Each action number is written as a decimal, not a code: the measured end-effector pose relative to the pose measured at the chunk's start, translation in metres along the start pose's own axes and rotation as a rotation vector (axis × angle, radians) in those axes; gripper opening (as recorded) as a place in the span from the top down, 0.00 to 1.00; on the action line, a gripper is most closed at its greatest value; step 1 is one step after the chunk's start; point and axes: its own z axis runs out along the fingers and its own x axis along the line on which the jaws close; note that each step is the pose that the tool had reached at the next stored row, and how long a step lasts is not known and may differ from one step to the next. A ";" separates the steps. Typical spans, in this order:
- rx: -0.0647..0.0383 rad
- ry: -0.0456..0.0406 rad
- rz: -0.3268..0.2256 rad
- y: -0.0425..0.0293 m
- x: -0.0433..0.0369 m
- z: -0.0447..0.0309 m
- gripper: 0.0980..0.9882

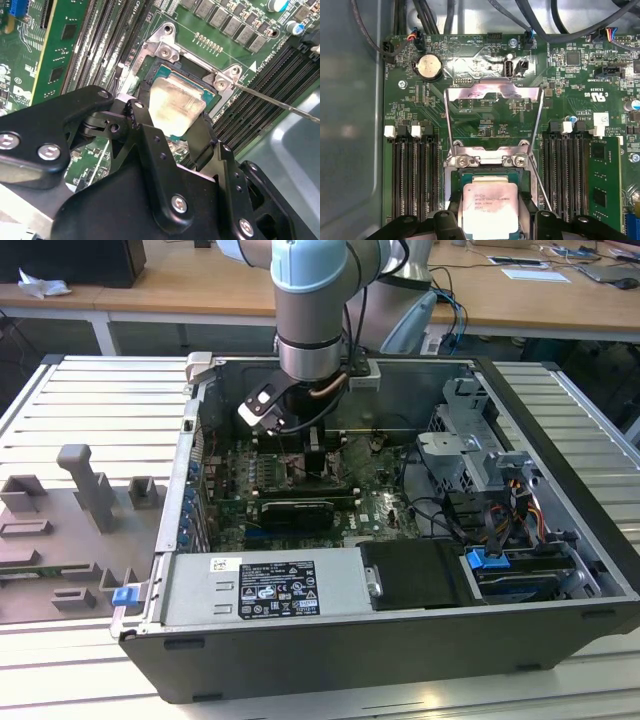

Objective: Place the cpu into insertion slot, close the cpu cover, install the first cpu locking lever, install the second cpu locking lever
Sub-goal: 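Place the cpu into insertion slot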

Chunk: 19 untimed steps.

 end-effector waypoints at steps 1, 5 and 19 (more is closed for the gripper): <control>0.000 -0.0001 0.000 -0.0001 -0.0001 0.0009 0.51; 0.000 -0.0001 0.000 -0.0001 -0.0001 0.0013 0.51; 0.001 -0.0010 0.000 0.0010 -0.0002 -0.0119 0.99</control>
